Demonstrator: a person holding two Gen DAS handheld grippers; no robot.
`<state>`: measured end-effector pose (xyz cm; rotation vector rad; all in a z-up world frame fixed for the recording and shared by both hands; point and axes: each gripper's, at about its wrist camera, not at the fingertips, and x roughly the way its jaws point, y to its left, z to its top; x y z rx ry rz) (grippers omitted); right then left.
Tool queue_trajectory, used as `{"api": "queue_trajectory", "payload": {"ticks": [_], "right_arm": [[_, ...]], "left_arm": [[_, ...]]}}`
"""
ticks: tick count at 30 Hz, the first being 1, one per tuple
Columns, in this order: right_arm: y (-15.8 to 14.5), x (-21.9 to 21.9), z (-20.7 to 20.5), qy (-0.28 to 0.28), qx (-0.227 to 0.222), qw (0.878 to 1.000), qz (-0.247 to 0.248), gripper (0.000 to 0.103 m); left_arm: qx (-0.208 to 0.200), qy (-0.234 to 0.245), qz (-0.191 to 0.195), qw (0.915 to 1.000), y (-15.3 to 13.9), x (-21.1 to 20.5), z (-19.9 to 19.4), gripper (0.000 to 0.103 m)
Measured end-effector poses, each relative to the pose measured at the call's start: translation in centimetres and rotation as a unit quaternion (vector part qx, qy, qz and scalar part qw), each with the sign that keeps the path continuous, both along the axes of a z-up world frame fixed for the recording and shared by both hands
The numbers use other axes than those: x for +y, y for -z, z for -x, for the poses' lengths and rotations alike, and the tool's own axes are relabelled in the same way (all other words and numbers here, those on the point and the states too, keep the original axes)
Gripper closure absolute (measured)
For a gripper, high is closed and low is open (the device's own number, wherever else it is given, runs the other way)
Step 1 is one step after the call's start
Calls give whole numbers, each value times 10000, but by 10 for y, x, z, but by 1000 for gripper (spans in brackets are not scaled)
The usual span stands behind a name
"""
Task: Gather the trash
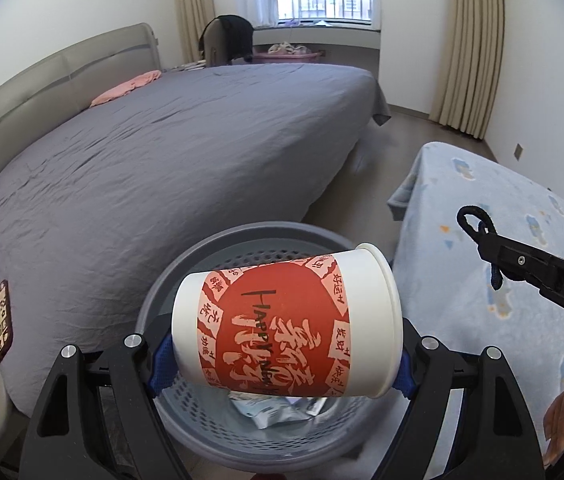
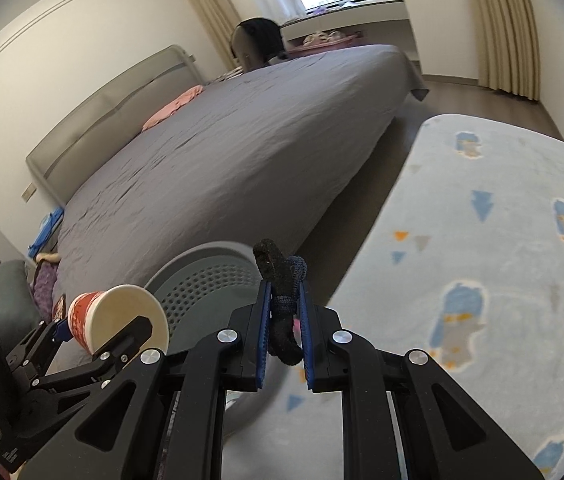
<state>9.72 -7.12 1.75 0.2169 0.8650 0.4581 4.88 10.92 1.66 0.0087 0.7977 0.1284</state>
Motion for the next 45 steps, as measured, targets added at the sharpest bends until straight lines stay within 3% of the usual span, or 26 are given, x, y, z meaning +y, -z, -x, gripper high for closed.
{"api": "queue_trajectory", "payload": {"ticks": [7, 18, 20, 22, 23, 45], "right_arm": [[11, 44, -2, -459, 130, 9988, 71, 89], [28, 79, -5, -823, 245, 9961, 205, 86], [28, 80, -5, -824, 222, 9961, 220, 79], [29, 81, -4, -803, 208, 9964, 201, 63], [29, 82, -4, -782, 184, 9966, 210, 62], [28, 76, -3, -681, 158, 9971, 295, 58]], "left_arm": [[17, -337, -170, 9993, 12, 29, 2, 24], [-10, -486, -71, 9988, 17, 48, 4, 23], [-6, -505, -51, 9987, 17, 49, 4, 19], [-8, -545, -31, 9985, 17, 52, 4, 17], [-1, -551, -15, 9985, 17, 54, 4, 16], [-18, -698, 36, 9976, 21, 58, 6, 10]]}}
